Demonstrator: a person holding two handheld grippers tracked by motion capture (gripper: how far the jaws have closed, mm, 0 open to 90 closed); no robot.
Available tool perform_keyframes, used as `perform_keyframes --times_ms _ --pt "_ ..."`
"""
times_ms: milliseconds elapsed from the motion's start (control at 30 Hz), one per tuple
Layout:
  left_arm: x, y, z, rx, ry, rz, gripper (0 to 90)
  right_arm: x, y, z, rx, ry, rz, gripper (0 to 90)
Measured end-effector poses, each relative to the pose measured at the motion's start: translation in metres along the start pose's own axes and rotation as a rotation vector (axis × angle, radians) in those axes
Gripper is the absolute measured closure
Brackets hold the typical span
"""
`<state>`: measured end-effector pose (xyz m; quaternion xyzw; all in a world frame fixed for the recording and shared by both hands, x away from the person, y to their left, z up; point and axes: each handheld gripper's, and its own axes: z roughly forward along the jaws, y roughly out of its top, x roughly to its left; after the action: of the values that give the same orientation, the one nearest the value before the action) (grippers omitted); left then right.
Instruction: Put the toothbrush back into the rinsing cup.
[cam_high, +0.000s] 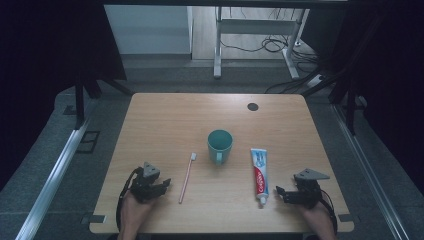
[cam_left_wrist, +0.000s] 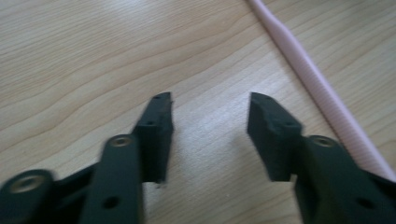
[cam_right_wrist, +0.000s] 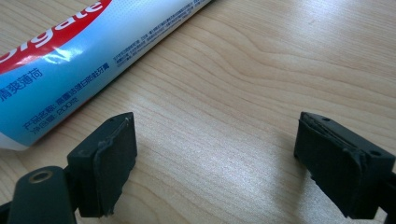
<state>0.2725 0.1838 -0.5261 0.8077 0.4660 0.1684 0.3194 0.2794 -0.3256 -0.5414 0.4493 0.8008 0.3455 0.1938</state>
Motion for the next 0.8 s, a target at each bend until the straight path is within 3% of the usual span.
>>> perform_keyframes --times_ms 100,167,200,267,333,800 --pt "-0.001 0.002 -0.002 0.003 -0.017 0.015 66.6 0.000 0.000 0.000 0.000 0.000 0.000 12.7" --pt "-0.003 0.003 -0.003 0.003 -0.022 0.018 69.5 0.000 0.000 0.000 0.000 0.001 0.001 12.7" --pt "-0.005 0.004 -0.004 -0.001 -0.033 0.011 77.1 0.000 0.000 0.000 0.000 0.001 0.000 12.7" --pt "-0.005 0.005 -0.004 0.002 -0.038 0.017 78.9 0.000 0.000 0.000 0.000 0.001 0.001 12.7" --pt "-0.007 0.006 -0.005 0.003 -0.044 0.023 87.3 0.000 0.000 0.000 0.000 0.002 0.000 12.7" --pt "-0.020 0.014 -0.005 -0.003 -0.097 0.042 89.6 0.000 0.000 0.000 0.000 0.005 -0.003 12.7"
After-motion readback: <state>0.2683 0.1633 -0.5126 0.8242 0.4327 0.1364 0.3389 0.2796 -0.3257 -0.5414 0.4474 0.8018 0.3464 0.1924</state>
